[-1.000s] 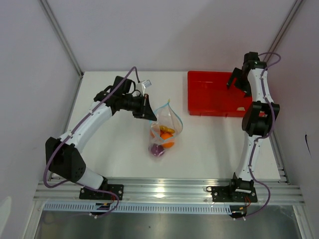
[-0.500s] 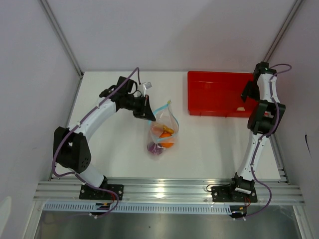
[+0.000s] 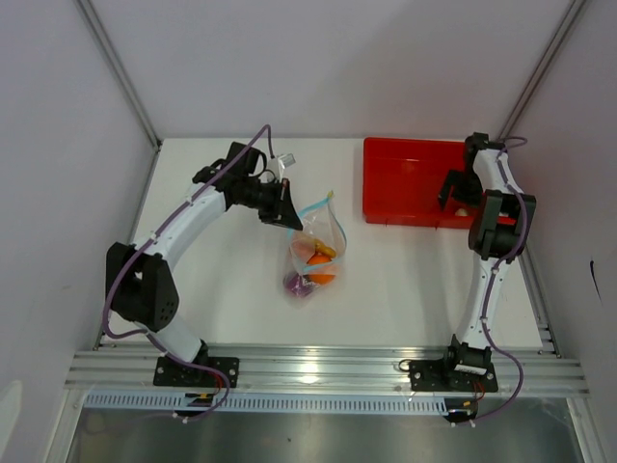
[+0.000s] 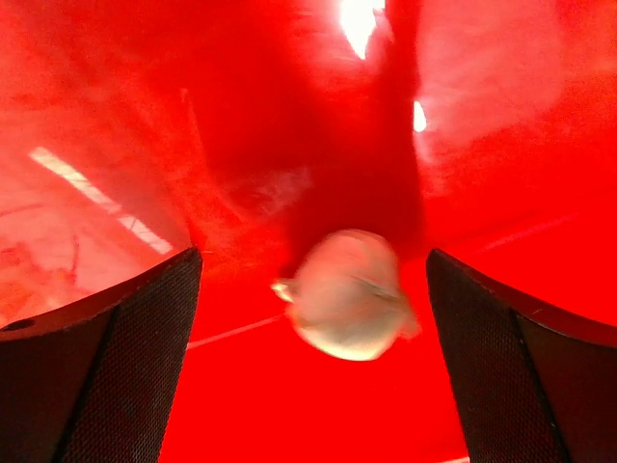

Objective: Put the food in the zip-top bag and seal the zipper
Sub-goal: Pick up the fake vegetable from the bin.

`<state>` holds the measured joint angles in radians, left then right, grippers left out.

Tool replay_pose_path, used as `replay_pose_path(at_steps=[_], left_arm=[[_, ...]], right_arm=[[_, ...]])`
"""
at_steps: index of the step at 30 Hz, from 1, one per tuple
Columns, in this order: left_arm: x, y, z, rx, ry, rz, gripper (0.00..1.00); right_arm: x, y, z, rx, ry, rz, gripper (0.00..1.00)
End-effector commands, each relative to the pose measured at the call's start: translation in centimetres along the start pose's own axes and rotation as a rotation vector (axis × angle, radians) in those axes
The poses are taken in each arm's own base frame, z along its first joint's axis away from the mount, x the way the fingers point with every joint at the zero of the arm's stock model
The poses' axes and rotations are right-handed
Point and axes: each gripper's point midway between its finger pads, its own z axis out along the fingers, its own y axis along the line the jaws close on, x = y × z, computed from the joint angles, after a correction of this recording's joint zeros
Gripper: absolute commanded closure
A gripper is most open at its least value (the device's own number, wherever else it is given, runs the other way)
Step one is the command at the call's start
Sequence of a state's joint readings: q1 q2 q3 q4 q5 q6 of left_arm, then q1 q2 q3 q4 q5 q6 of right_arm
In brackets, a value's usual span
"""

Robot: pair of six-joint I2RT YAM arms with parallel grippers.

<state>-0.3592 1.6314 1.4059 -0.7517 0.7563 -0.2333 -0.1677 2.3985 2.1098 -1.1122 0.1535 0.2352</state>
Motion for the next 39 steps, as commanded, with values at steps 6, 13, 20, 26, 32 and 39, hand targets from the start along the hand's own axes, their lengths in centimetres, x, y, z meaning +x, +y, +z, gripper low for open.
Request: replay_pose_path(at_steps=[6, 13, 20, 26, 32, 39], left_arm=[[-1.3, -1.0, -0.9, 0.025, -0.018, 0.041, 0.99], [-0.4, -0.6, -0.5, 0.029, -0.008, 0.017, 0.99], [-0.2, -0.6, -0.6, 0.028, -0.021, 0.007, 1.0], [0.0, -1.0, -0.9, 0.033, -0.039, 0.003, 1.0], [0.8, -1.2, -1.1, 0.037, -0.045, -0.017, 1.0], [1.2, -1.2, -1.5, 0.015, -0.051, -0.052, 0.99]], right_arm=[[0.1, 0.5, -1.1, -0.046, -0.024, 0.005, 0.01], [2.1, -0.5, -0.4, 0.009, 0.012, 0.0, 0.03], [2.8, -0.6, -0.2, 0.021, 0.013, -0.003, 0.23], [2.5, -0.5, -0.3, 0.022, -0.004, 0.011, 0.58], [0.4, -0.4, -1.1, -0.004, -0.045, 0.043, 0.67], [-3.2, 0.9, -4.7, -0.132, -0.135, 0.115, 0.68]])
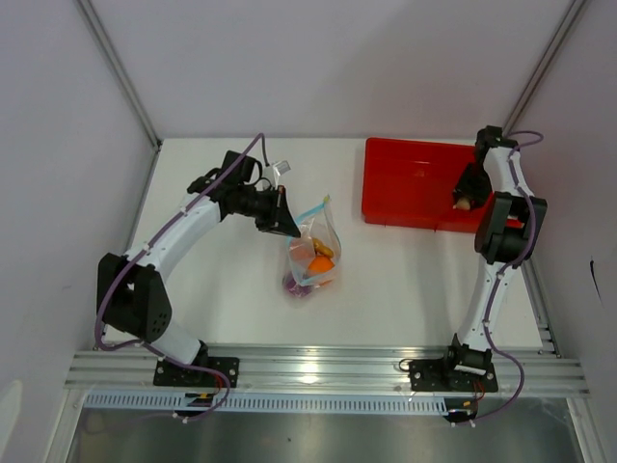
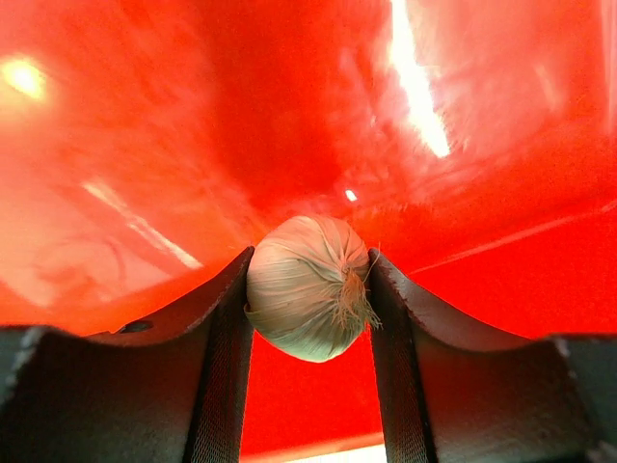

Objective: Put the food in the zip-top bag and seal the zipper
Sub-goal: Pick up the fake vegetable from the bin, then place the fake vegetable in the zipper food storage bag.

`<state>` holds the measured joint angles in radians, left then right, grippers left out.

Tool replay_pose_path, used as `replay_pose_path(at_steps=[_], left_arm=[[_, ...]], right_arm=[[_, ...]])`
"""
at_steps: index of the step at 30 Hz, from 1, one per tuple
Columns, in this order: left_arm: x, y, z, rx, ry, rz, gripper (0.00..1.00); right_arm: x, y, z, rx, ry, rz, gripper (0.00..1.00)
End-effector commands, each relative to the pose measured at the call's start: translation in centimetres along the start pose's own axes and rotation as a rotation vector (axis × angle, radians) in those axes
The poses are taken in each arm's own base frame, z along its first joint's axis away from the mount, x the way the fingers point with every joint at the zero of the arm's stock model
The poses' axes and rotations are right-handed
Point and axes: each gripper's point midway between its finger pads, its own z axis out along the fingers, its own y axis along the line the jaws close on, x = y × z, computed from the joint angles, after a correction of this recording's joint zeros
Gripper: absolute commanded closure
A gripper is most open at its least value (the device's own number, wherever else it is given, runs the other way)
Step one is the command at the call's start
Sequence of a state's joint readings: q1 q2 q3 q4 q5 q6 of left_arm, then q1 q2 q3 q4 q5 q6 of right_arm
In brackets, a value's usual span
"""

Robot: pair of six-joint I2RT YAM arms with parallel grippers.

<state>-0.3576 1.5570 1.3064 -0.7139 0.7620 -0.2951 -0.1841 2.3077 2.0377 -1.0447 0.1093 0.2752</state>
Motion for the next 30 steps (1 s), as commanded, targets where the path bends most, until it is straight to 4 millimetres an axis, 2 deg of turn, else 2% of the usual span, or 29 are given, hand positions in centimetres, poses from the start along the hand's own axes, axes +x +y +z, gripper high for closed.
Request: replay_pose_path(at_steps=[1, 3, 6, 7, 9, 10, 11, 13, 17, 19, 20, 23, 24, 26, 30], left_arm=[[-0.4, -0.8, -0.9, 0.005, -0.039, -0.009, 0.99], [-0.4, -0.9, -0.9, 0.009, -0.038, -0.025, 1.0], [-0.4, -0.9, -1.0, 0.002, -0.027, -0.03, 0.99], [-0.4, -0.6, -1.0, -0.018, -0.027, -0.032, 0.99], [-0.3, -0.5, -1.3, -0.038, -0.018, -0.035, 0.99], [-0.3, -0.4, -1.3, -0.044, -0.014, -0.039, 0.99], [-0.4, -0.4, -1.3, -0.046, -0.014, -0.044, 0.99], [-0.2, -0.3, -1.1, -0.041, -0.012, -0.052, 0.99], [0.1, -0.1, -0.8, -0.042, -0.011, -0.073, 0.99], [-0.1, 0.2, -0.9, -0.065, -0.019, -0.092, 0.99], [-0.2, 0.0, -0.9, -0.057, -0.024, -0.109, 0.99], [-0.4, -0.6, -0.8, -0.03, -0.03, -0.126, 0.99], [-0.5, -0.6, -0.8, -0.027, -0.028, -0.131, 0.99], [-0.6, -0.8, -0.9, -0.029, -0.023, -0.131, 0.99], [-1.0, -0.4, -1.1, -0.067, -0.027, -0.127, 1.0]], right_arm=[[-2.6, 1.9, -2.9, -0.106, -0.072, 0.051, 0.68], [-3.5, 3.1, -5.0, -0.149, -0.119, 0.051, 0.68], [-3.7, 5.3, -7.5, -0.244, -0.143, 0.037, 0.68], [-3.7, 6.2, -9.2, -0.276, -0.167, 0.023, 0.68], [-3.3, 7.3, -10.7, -0.317, -0.179, 0.01, 0.68], [-3.3, 7.8, -12.1, -0.342, -0.202, 0.0, 0.68], [-2.5, 8.8, -12.6, -0.367, -0.192, -0.02, 0.68], [-2.0, 9.5, -13.9, -0.383, -0.207, -0.04, 0.68], [-0.2, 11.3, -17.4, -0.44, -0.243, -0.1, 0.68], [1.0, 12.4, -18.2, -0.466, -0.238, -0.143, 0.68], [2.6, 13.9, -19.2, -0.49, -0.236, -0.187, 0.69], [4.9, 15.6, -21.3, -0.528, -0.245, -0.267, 0.68], [6.5, 16.7, -21.9, -0.539, -0.236, -0.313, 0.69], [8.0, 17.5, -23.0, -0.556, -0.247, -0.371, 0.69], [12.9, 20.4, -27.0, -0.676, -0.284, -0.508, 0.69]])
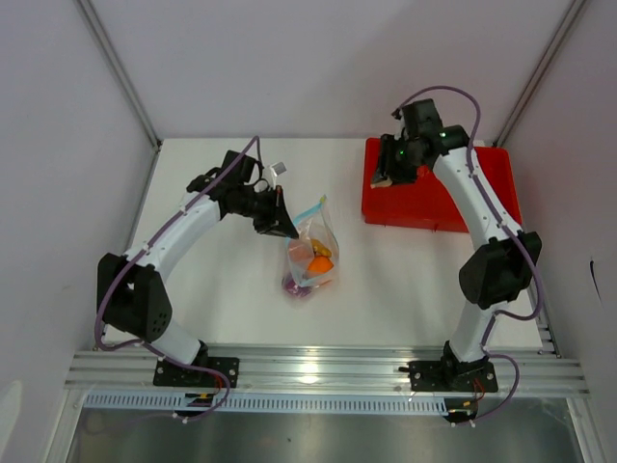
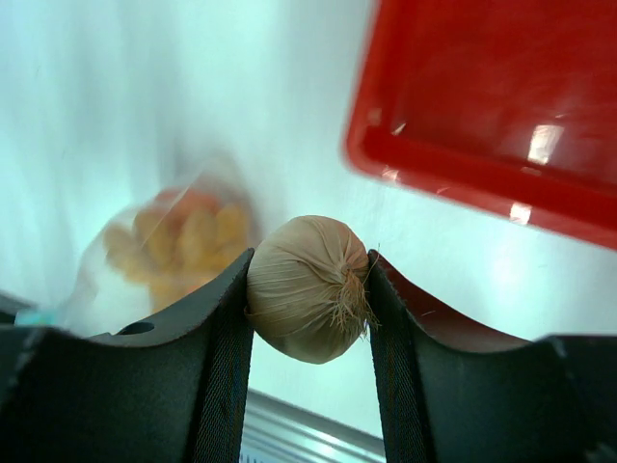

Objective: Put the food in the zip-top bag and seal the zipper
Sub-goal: Place the fake vegetable in the zipper food storage bag.

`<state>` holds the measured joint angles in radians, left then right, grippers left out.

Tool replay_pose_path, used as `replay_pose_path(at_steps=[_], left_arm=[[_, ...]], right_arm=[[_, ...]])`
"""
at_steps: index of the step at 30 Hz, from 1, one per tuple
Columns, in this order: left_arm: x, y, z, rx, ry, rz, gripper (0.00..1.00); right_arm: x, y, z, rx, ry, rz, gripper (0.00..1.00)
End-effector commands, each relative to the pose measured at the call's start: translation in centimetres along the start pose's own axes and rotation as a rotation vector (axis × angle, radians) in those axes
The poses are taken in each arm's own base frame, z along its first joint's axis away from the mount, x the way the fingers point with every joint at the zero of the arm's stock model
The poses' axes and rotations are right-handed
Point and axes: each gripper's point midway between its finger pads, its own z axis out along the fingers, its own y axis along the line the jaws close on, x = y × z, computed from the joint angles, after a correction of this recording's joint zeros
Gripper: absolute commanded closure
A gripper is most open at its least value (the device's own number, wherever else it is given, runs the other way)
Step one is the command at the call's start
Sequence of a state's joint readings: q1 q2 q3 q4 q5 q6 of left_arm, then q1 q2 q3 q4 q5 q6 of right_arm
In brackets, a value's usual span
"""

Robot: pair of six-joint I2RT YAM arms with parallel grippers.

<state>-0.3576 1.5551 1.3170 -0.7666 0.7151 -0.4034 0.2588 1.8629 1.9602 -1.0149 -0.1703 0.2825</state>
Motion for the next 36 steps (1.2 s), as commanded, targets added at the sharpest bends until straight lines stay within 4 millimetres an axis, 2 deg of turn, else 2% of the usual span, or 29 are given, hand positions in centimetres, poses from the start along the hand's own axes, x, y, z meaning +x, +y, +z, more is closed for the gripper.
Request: replay_pose_path(at_steps=[1, 4, 7, 9, 11, 14, 18, 22, 23, 25, 26, 31, 34, 36], left_arm=[[-1.4, -0.7, -0.9, -0.018, -0.041, 0.005, 1.0], [-1.3, -0.7, -1.0, -0.023, -0.041, -0.005, 0.99], [-1.2, -0.7, -0.9, -0.018, -0.036, -0.022, 0.99], [-1.4, -1.0, -1.0, -0.01, -0.043, -0.022, 0.99], [-1.5, -1.1, -1.0, -0.005, -0.043, -0.027, 0.99], [-1.7, -1.5, -1.1, 0.004, -0.045, -0.032, 0.99], [-1.8, -1.9, -1.4, 0.005, -0.06, -0.02, 0.99], [-1.6, -1.7, -1.5, -0.002, -0.058, -0.018, 0.99], [-1.6, -1.7, -1.5, -0.001, -0.06, -0.016, 1.0], [-1.5, -1.9, -1.7, -0.003, -0.068, -0.011, 0.99], [-1.4, -1.8, -1.7, -0.004, -0.066, -0.013, 0.99], [-0.9, -1.6, -1.9, -0.016, -0.067, -0.006, 0.99], [-0.8, -1.9, -2.0, -0.005, -0.065, 0.002, 0.99], [-0.7, -2.1, -2.1, 0.005, -0.066, 0.011, 0.99]], right_arm=[[1.1, 5.3, -3.8, -0.13, -0.066, -0.122, 0.69], [3.1, 9.4, -5.2, -0.235, -0.076, -0.217, 0.69], [4.2, 12.4, -6.7, -0.313, -0.094, -0.303, 0.69], [5.0, 14.0, -7.5, -0.377, -0.093, -0.356, 0.68], [6.7, 16.0, -8.1, -0.441, -0.073, -0.415, 0.68], [9.2, 17.9, -8.0, -0.483, -0.03, -0.51, 0.66], [12.0, 18.9, -7.4, -0.502, 0.037, -0.576, 0.62], [13.7, 19.1, -7.1, -0.501, 0.076, -0.611, 0.58], [13.8, 19.0, -7.0, -0.488, 0.077, -0.614, 0.56], [14.5, 18.6, -6.7, -0.474, 0.097, -0.616, 0.44], [14.6, 18.4, -6.6, -0.466, 0.099, -0.615, 0.41], [15.0, 18.2, -6.7, -0.466, 0.096, -0.615, 0.01], [14.5, 18.5, -6.8, -0.465, 0.073, -0.616, 0.01], [13.3, 18.8, -7.4, -0.466, 0.037, -0.613, 0.01]])
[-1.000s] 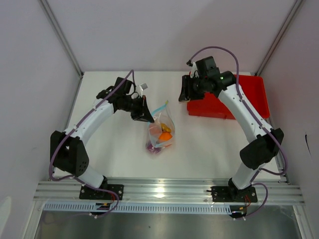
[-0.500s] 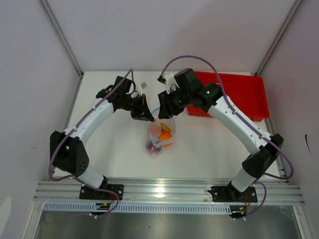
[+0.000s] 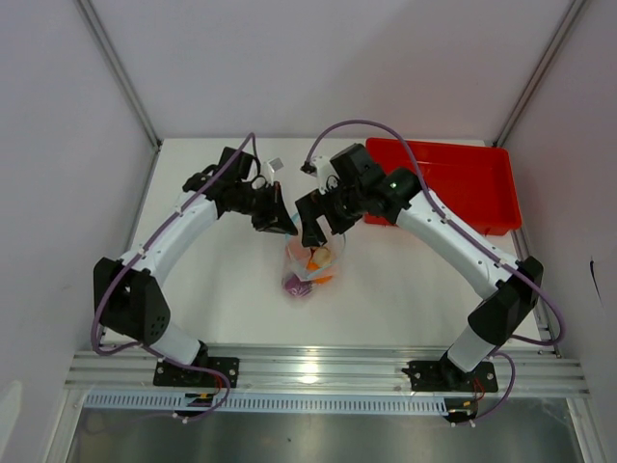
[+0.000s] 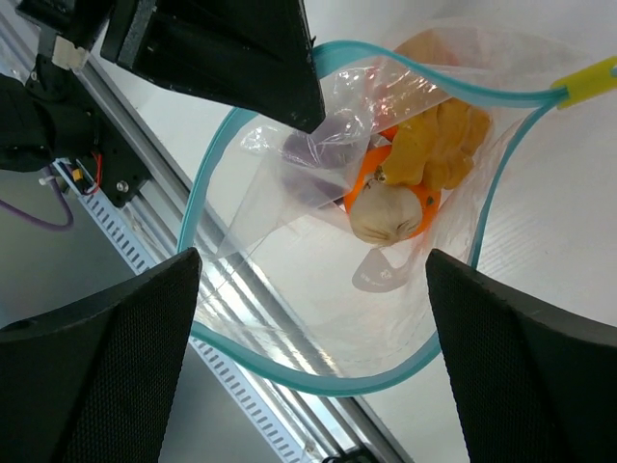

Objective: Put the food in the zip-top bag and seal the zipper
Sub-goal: Place the fake vegetable in the zipper food storage bag, then zip the zipper food storage bag at the center of the board.

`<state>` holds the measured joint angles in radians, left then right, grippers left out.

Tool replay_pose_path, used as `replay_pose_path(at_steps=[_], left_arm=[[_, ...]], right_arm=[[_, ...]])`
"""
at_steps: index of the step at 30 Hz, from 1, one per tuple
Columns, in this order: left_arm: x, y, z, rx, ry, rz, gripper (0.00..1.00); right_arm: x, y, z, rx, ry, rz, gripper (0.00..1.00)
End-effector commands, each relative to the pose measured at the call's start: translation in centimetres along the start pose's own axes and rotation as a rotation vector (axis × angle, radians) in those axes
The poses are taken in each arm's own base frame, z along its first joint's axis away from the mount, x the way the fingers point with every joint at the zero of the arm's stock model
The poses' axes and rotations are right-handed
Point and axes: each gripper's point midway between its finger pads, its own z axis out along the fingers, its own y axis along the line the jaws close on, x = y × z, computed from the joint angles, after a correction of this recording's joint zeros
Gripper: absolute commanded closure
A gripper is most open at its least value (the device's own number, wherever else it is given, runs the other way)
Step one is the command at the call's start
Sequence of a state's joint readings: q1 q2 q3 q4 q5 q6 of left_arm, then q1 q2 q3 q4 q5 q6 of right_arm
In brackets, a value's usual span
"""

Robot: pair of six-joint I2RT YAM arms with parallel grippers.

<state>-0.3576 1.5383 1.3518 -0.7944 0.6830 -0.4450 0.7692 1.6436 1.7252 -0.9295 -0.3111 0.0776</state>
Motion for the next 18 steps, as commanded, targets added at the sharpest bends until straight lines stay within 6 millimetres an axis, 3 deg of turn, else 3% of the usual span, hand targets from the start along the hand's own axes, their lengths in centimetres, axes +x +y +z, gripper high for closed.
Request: replay_pose_path(at_steps=[1, 7, 8, 11, 12, 15, 18], left_arm=[[-0.2, -1.7, -1.2, 0.038, -0.04, 0.048, 1.0], [0.3, -2.7, -1.5, 0.064, -0.033, 0.09, 0.99], [0.7, -3.1, -1.5, 0.07, -0.019, 0.096, 0.99], [1.1, -4.0, -1.6, 0.082, -0.007, 0.138, 0.99], [1.3, -4.3, -1.7, 0.088, -0.005, 0.156, 0.99], [2.0, -5.7, -1.7, 0.12, 0.01, 0.199, 0.99], [2.8, -6.6, -1.8, 0.143, 0.022, 0.234, 0.99]], right_arm=[[-2.9, 0.8, -2.3, -0.002, -0.106, -0.031, 0.0], [-7.0, -1.7, -6.0, -0.02, -0.275, 0.071, 0.01], [-7.9, -3.3, -7.0, -0.001, -0.318, 0.105, 0.01], [-8.5, -5.5, -8.1, -0.011, -0.371, 0.191, 0.01], [-7.7, -7.5, -8.0, 0.009, -0.367, 0.238, 0.01], [-6.8, -9.8, -7.9, 0.018, -0.382, 0.263, 0.01], [-4.7, -11.8, -6.3, 0.073, -0.34, 0.286, 0.01]])
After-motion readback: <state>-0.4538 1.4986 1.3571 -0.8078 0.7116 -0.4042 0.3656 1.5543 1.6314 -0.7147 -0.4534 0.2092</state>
